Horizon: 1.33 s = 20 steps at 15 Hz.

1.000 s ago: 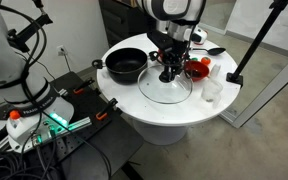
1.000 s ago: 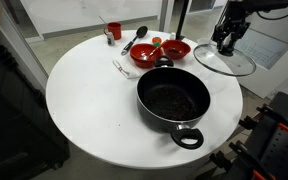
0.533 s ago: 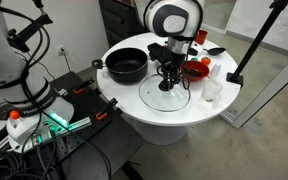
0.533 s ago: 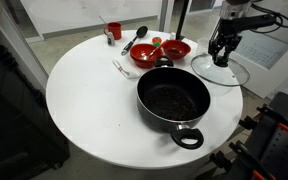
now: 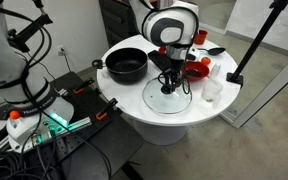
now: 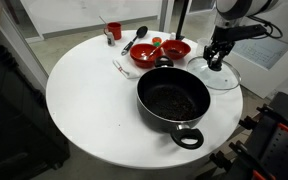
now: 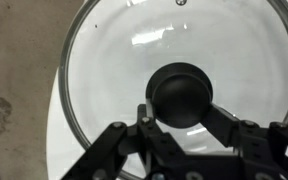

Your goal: Take the lid off the black pot and put it on the table

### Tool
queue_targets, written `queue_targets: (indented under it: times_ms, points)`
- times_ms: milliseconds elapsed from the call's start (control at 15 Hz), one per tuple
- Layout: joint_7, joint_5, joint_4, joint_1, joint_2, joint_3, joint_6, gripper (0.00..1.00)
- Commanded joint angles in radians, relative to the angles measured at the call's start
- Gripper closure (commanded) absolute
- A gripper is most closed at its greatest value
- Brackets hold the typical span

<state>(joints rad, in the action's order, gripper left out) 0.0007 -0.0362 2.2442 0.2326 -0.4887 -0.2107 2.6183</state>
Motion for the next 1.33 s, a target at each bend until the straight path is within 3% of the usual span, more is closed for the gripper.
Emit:
queue_targets:
  times_ms: [0, 1267]
  points:
    - [-0.033, 0.008, 0.004, 0.010, -0.012, 0.017, 0.038, 0.75]
    - [-0.100, 0.006, 0.021, 0.023, -0.064, 0.052, 0.129, 0.75]
